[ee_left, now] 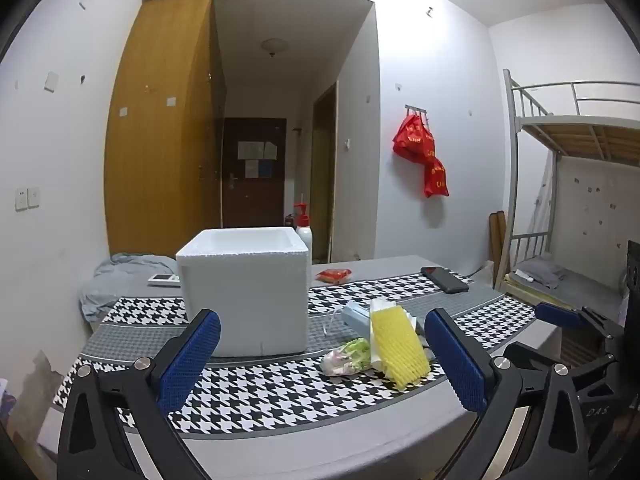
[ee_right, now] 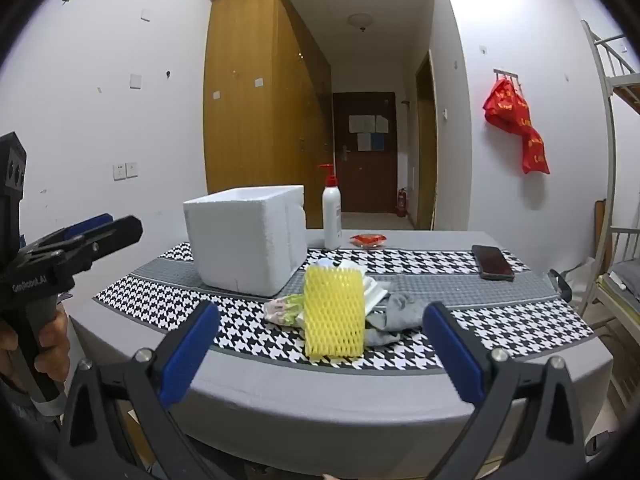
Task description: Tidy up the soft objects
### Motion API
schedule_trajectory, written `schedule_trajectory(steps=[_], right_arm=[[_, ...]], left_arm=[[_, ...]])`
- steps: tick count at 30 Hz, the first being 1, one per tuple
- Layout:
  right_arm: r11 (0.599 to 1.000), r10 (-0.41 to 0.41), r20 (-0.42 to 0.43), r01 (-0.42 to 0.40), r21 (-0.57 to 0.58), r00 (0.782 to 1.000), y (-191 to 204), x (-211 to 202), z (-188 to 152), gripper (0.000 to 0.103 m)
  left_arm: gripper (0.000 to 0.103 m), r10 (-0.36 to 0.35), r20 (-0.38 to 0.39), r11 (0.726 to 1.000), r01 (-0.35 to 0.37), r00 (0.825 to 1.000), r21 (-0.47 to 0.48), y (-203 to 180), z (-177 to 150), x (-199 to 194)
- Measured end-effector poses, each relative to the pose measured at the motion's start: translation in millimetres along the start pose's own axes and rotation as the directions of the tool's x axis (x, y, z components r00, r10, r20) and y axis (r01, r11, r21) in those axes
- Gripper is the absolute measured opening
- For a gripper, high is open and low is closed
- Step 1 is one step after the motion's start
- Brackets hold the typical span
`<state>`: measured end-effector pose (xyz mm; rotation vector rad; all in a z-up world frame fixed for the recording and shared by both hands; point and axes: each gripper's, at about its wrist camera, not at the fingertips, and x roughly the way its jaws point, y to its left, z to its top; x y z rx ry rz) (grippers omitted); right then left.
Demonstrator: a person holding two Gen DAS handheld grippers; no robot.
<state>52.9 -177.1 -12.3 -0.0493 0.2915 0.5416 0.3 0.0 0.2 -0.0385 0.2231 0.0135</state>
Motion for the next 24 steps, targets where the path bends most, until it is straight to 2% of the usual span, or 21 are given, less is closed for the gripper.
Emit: schedule_trajectory(steps=[24], right_arm=[[1.000, -0.004, 0.010, 0.004, 0.022, 1.000, -3.7, 0.0, 0.1, 0.103]], left_arm=[[0.102, -0.009, -0.012, 1.000, 0.009, 1.000, 0.001, 3.4, -4.4, 5.8]])
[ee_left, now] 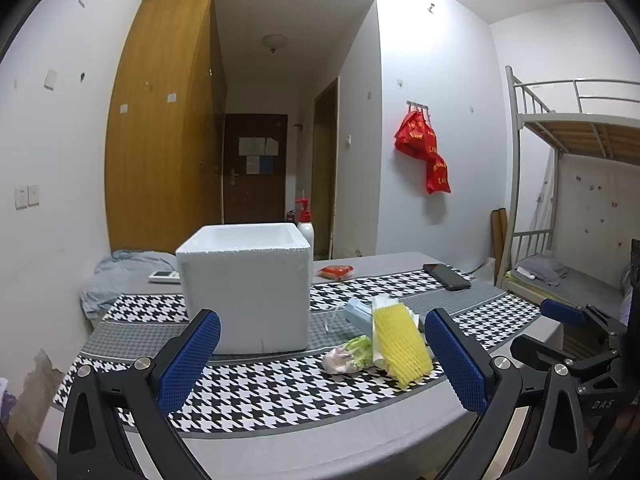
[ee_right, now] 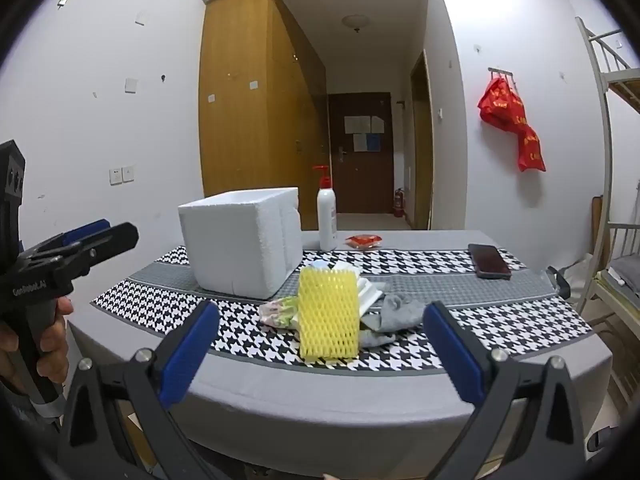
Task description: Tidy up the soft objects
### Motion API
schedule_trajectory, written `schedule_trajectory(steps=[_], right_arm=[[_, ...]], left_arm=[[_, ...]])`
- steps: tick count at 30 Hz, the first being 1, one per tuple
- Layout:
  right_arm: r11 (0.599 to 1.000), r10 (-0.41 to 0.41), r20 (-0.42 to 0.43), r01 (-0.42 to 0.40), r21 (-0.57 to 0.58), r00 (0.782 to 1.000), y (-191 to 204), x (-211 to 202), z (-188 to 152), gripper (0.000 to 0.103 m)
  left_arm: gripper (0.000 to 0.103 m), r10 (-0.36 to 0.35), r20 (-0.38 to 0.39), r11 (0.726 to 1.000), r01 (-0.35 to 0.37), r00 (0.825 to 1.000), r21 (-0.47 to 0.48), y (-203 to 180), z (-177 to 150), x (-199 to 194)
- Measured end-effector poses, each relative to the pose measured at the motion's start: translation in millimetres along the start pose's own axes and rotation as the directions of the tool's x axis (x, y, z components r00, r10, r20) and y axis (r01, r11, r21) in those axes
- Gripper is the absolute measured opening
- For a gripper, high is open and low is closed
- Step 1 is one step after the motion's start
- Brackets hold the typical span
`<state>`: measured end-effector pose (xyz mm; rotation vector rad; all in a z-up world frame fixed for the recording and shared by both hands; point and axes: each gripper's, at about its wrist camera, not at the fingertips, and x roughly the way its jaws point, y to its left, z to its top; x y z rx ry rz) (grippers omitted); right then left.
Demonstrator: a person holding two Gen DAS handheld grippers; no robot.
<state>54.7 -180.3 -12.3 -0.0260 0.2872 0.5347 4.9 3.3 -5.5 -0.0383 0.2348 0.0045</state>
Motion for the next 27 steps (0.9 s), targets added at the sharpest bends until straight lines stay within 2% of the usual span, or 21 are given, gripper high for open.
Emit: schedule_trajectory(steps=[27], right_arm=[[1.000, -0.010, -0.001, 0.010, 0.005, 1.000, -2.4, 0.8, 1.6, 0.103]], left_arm=[[0.102, 0.005, 0.001, 1.000, -0.005, 1.000, -0.004, 3.4, -0.1, 0.8]])
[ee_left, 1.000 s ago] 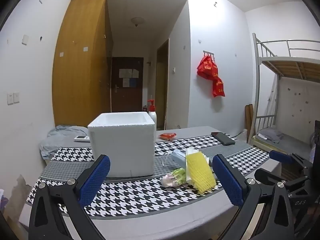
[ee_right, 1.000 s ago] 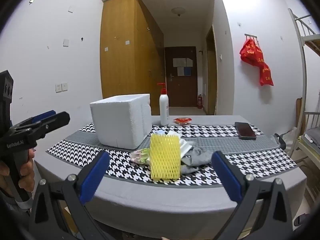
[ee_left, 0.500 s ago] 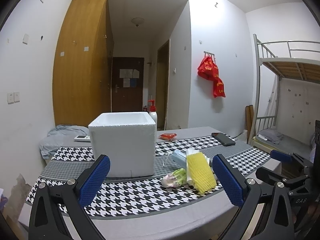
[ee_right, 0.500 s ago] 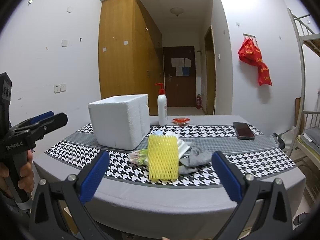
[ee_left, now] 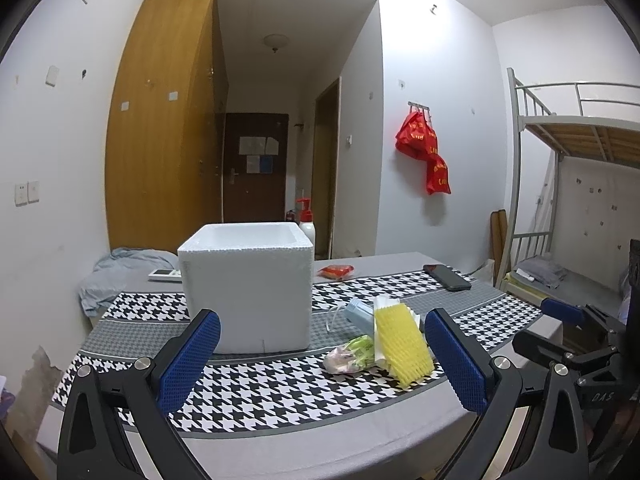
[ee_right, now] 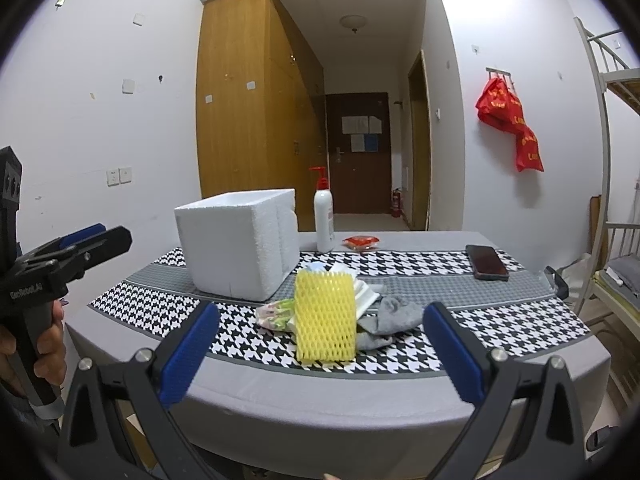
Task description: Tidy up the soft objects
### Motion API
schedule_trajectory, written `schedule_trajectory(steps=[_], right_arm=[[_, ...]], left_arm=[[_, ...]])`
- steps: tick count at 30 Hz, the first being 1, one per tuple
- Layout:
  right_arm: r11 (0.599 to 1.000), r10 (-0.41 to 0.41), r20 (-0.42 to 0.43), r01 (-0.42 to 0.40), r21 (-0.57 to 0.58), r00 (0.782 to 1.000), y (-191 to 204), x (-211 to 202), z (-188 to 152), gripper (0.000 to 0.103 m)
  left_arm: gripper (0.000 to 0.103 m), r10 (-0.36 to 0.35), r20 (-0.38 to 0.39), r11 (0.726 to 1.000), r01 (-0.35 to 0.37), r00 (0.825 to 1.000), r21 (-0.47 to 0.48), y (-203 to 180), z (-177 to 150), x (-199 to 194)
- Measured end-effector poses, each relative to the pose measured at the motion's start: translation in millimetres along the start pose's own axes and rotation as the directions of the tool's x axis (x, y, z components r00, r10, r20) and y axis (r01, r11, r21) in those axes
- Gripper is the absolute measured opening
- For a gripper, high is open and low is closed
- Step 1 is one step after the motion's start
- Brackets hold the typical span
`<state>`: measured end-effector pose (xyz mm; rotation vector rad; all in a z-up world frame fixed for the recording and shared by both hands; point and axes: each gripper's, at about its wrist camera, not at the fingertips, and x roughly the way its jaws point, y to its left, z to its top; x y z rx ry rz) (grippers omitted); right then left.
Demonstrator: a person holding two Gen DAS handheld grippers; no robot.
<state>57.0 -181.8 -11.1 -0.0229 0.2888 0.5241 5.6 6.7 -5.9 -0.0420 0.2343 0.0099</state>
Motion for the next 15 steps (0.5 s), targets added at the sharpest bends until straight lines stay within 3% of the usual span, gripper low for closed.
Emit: schedule_trajectory(steps=[15], right_arm=[[1.000, -0.006, 0.002, 0.006, 0.003, 1.000, -2.5, -0.5, 2.0, 0.103]], left_arm=[[0.102, -0.011, -0.008, 1.000, 0.011, 1.000, -0.006, 1.0, 1.9, 0.3]])
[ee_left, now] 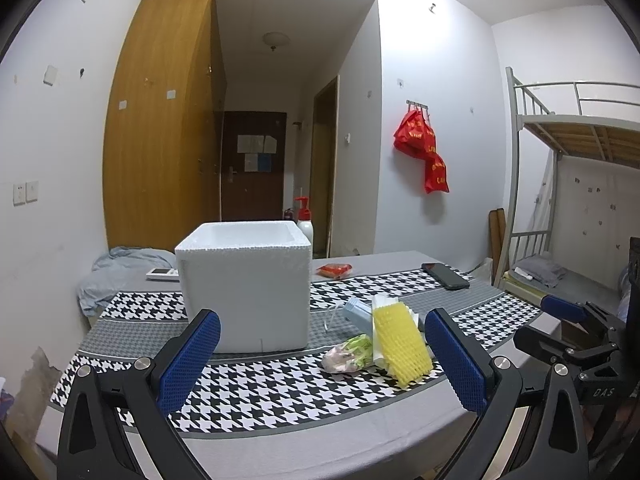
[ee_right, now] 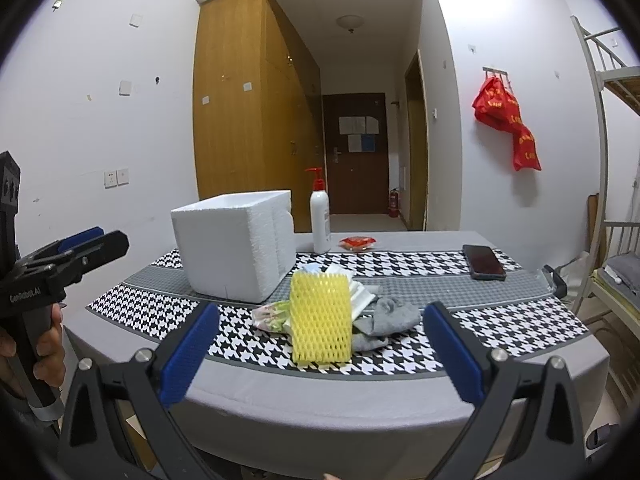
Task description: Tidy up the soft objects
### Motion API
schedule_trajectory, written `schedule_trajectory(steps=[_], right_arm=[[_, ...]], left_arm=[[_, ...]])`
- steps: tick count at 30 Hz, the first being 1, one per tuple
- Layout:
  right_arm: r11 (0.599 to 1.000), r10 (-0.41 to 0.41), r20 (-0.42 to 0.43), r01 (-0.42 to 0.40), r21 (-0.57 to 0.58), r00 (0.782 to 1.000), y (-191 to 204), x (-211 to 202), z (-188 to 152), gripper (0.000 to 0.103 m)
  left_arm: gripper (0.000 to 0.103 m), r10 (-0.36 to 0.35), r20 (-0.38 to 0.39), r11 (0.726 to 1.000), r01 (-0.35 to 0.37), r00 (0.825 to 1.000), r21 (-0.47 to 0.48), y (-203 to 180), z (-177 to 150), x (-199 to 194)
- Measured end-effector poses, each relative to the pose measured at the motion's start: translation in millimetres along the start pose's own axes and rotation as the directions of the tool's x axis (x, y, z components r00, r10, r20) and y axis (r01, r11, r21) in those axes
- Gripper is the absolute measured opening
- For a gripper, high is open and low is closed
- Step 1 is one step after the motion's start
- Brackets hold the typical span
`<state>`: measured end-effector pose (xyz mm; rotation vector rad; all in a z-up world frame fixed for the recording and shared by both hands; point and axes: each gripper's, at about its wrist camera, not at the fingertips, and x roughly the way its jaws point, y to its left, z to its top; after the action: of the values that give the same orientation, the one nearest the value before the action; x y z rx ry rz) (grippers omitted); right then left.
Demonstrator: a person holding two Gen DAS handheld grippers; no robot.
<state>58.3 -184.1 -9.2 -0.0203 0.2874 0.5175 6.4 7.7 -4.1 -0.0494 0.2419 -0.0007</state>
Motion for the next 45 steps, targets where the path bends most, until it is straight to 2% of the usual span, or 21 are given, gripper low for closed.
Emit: schedule_trajectory(steps=[14, 25, 34, 45], right_arm=[[1.000, -0.002, -0.006, 0.002, -0.007, 1.000, 1, 6, 0, 0.103], [1.000, -0.006, -0.075, 0.005, -0.018, 0.997, -6, 40, -4, 0.103], [1.000, 0.015, -0.144, -0.016, -0.006, 0.989, -13, 72, -14, 0.103], [1.000, 0.018, -0.209, -0.013, 0.024, 0.978, -30, 104, -22, 0.103]], left_arm=[[0.102, -0.011, -0.021, 1.000, 0.010, 1.000, -0.013, 6, 0, 10], [0.102, -0.030, -0.111, 0.999, 0.028, 0.993, -0.026, 12, -9, 52], [0.102, -0.047, -0.195, 0.999, 0.042, 0.980, -0.028, 12, -19, 89], [0.102, -0.073, -0.291, 0.997, 0.068, 0.954, -0.027, 7, -30, 130]])
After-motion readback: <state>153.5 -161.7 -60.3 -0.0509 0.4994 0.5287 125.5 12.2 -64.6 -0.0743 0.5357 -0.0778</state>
